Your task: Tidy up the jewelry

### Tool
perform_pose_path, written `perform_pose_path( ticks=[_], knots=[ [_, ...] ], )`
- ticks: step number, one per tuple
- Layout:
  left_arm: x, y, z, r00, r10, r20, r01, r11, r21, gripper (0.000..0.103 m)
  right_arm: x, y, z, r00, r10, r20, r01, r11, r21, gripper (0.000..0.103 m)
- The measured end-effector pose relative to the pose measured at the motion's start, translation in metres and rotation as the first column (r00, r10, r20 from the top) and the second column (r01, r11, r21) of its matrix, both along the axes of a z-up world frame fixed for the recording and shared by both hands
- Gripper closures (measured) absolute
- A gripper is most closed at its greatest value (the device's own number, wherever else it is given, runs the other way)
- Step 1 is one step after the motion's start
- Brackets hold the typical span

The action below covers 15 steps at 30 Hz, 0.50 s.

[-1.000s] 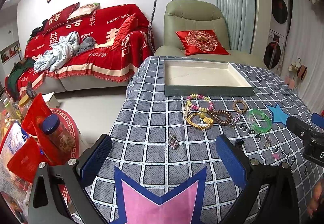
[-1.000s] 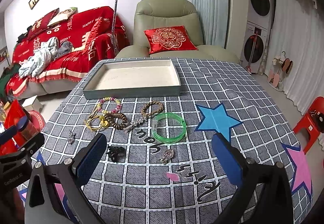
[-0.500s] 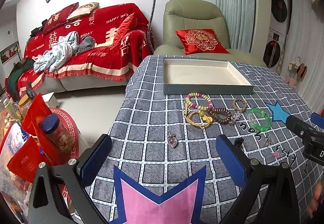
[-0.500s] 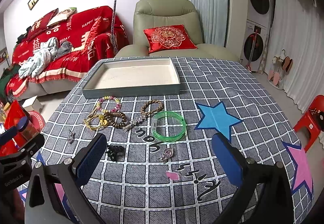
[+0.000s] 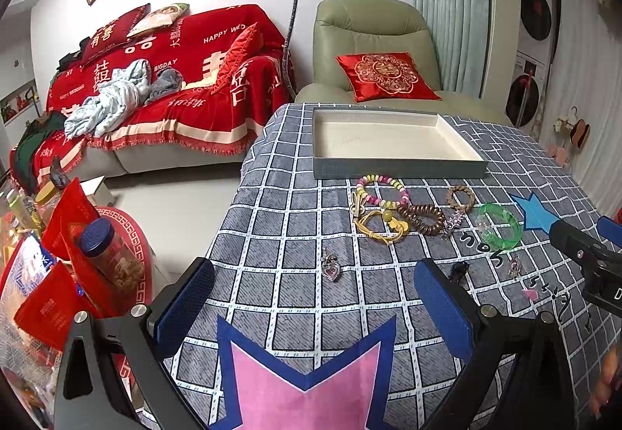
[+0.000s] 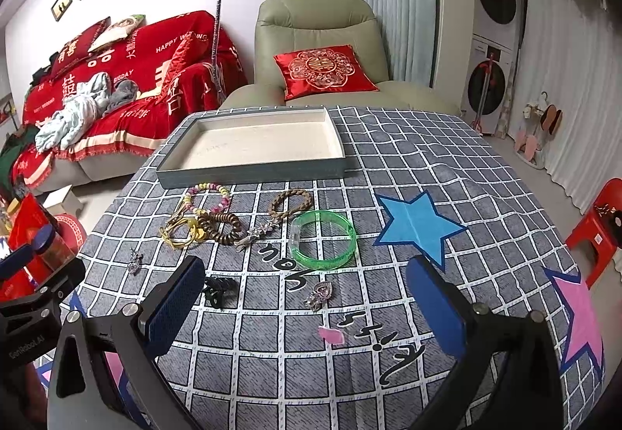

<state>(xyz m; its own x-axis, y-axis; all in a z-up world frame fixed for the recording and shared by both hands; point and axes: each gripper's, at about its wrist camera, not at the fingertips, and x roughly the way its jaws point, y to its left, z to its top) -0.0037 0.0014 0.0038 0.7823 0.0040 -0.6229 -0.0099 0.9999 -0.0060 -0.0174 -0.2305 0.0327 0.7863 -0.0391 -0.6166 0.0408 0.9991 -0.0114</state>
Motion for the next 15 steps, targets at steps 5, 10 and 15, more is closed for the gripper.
perform_pose_path(
  ticks=[5,10,15],
  knots=[
    [-0.0005,-0.0001,-0.0003,1.0,0.0,-0.001,0.0,1.0,0.001,0.0,0.0,-0.0001,0.0001,1.0,0.001,-0.001,-0.001,1.0,0.0,0.0],
    [-0.0008,-0.0006,-0.0005,1.0,0.0,-0.002,0.0,1.0,0.002,0.0,0.0003,-0.0005,0.0,1.0,0.0,-0.002,0.0,1.0,0.0,0.0],
    [-0.0001,-0.0007,-0.0005,1.0,0.0,-0.003,0.0,1.0,0.001,0.0,0.0001,-0.0002,-0.0001,1.0,0.0,-0.003,0.0,1.0,0.002,0.0]
  ],
)
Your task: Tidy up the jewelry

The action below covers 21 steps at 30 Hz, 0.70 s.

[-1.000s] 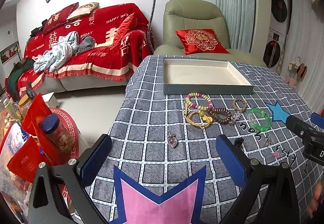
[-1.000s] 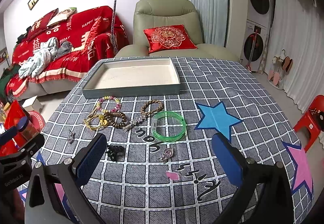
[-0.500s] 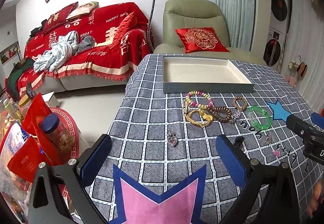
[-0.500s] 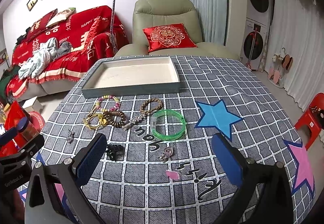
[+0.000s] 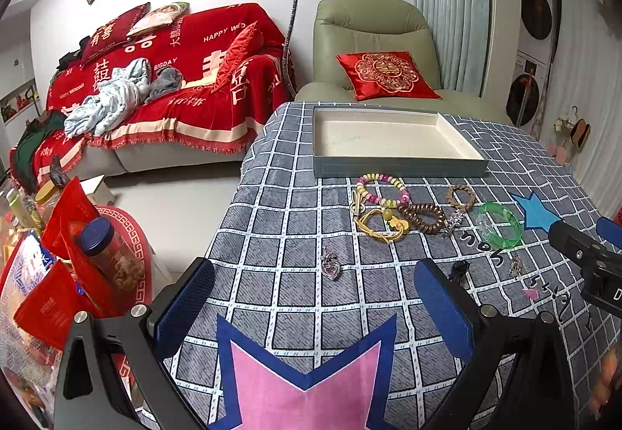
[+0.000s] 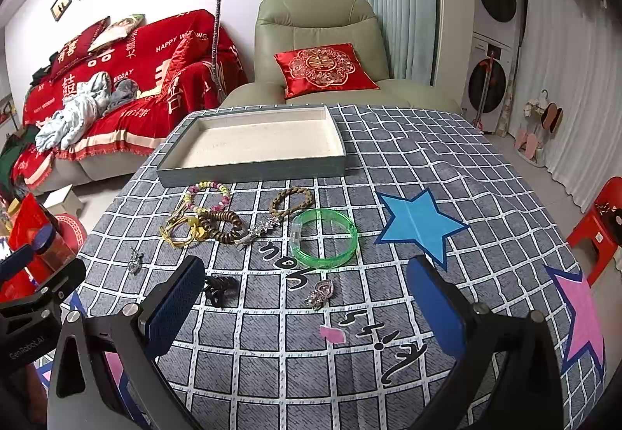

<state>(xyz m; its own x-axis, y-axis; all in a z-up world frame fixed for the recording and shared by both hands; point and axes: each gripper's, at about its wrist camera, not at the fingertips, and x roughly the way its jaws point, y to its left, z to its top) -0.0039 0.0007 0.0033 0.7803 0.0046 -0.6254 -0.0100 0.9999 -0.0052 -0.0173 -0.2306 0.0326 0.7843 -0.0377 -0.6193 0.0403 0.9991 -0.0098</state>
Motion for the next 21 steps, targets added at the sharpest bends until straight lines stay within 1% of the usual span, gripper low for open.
perform_pose_path(
  ticks=[11,21],
  knots=[
    [0.0007,-0.0004,0.0004,1.0,-0.001,-0.001,0.001,1.0,0.001,0.0,0.0002,0.0,-0.0004,1.0,-0.001,-0.001,0.001,1.0,-0.001,0.0],
    [0.0026,0.0027,-0.0064,1.0,0.004,-0.025,-0.004,1.0,-0.001,0.0,0.0001,0.0022,-0.0062,1.0,-0.001,-0.014,0.001,1.0,0.003,0.0]
  ],
)
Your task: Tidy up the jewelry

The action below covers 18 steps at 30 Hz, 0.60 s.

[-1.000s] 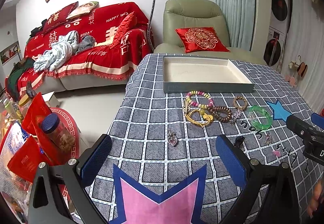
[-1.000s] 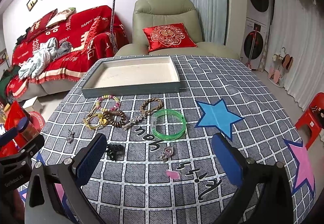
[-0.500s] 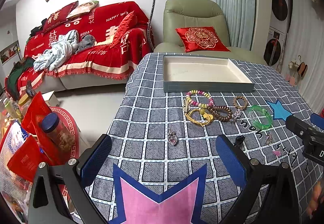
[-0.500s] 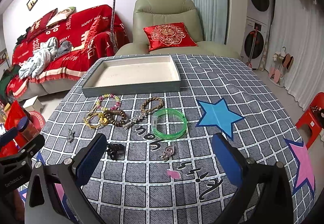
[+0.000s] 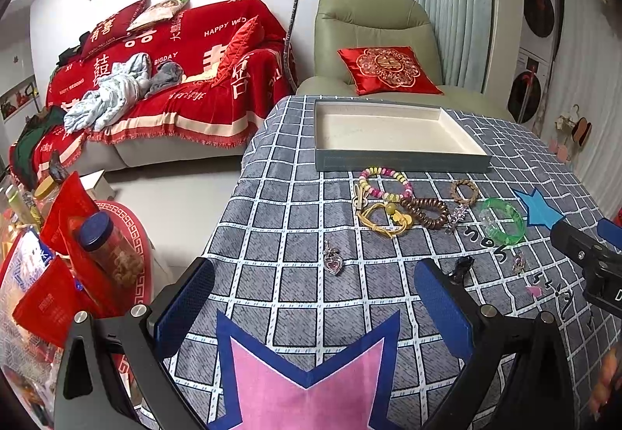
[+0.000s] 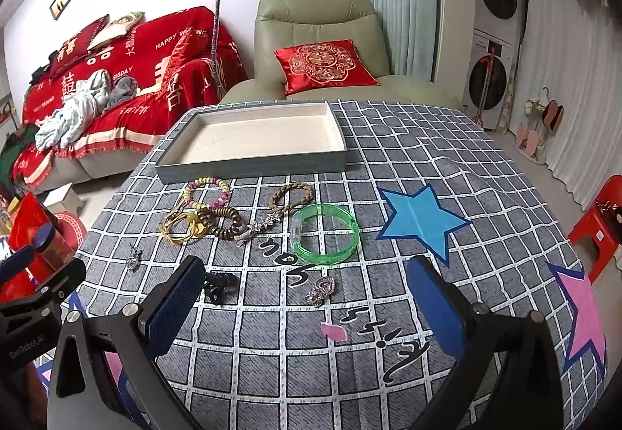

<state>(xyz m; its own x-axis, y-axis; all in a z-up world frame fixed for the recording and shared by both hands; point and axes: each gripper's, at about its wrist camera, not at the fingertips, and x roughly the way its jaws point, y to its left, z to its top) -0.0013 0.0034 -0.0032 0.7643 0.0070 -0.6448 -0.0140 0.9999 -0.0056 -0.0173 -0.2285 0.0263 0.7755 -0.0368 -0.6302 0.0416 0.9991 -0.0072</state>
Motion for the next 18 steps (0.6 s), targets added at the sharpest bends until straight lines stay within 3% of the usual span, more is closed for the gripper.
perform_pose_path(
  ticks=[11,18],
  knots=[
    [0.012,0.001,-0.006,0.998,-0.016,-0.056,0.015,1.0,-0.011,0.0,0.008,-0.013,-0.005,0.999,-0.015,-0.039,0.016,1.0,0.02,0.0],
    [0.048,0.012,-0.029,0.982,-0.003,-0.188,-0.003,1.0,-0.028,0.0,0.02,-0.034,-0.013,0.992,-0.069,-0.109,0.071,0.997,0.006,0.0]
  ],
)
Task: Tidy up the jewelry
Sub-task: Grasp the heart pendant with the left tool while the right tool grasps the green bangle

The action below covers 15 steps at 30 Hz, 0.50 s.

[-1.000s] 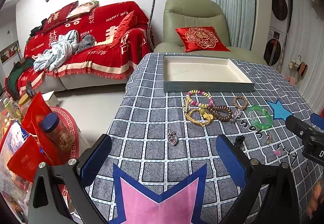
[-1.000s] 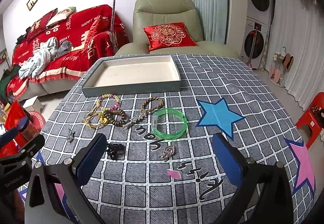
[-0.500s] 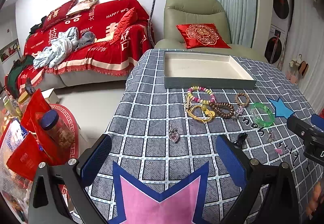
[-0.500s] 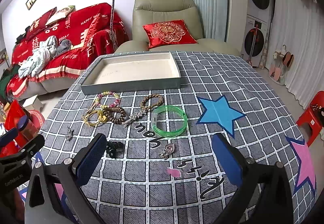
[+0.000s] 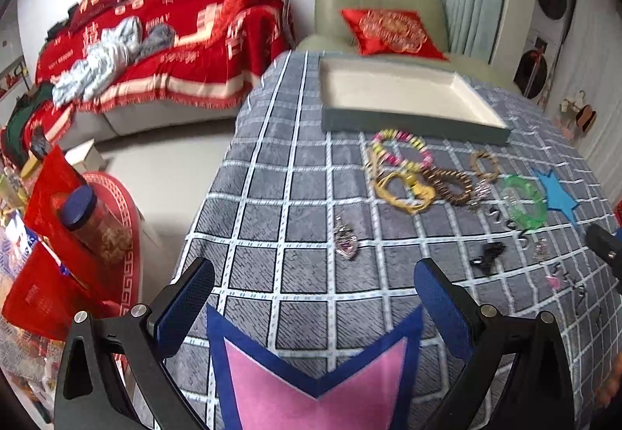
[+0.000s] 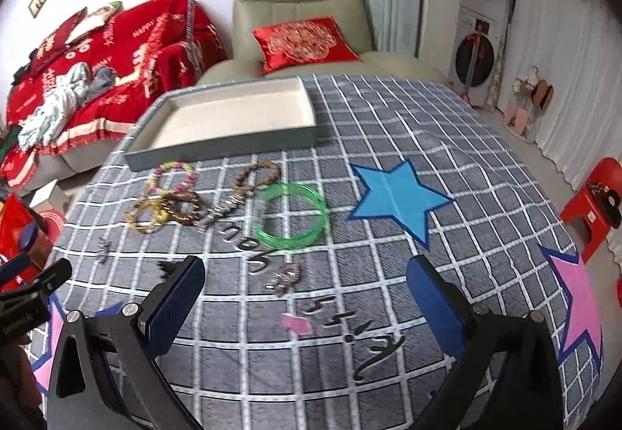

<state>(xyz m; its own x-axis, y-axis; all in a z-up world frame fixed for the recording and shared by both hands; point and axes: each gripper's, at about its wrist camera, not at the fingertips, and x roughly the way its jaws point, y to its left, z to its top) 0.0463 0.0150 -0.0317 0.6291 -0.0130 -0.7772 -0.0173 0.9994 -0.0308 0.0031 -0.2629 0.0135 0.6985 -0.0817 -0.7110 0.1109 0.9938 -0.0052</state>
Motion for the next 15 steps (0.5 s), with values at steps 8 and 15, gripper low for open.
perform_pose_path(
  ticks=[8,15],
  knots=[
    [0.04,0.001,-0.018,0.996,-0.05,-0.07,0.049,0.999,-0.02,0.0,0.048,-0.023,-0.012,0.993,-0.035,-0.117,0.039,0.999,0.025,0.0],
    [0.056,-0.001,-0.036,0.985,-0.075,-0.154,0.064,0.995,-0.074,0.009,0.094,-0.033,-0.039,0.968,-0.063,-0.241,0.074,0.996,0.038,0.006]
  ],
)
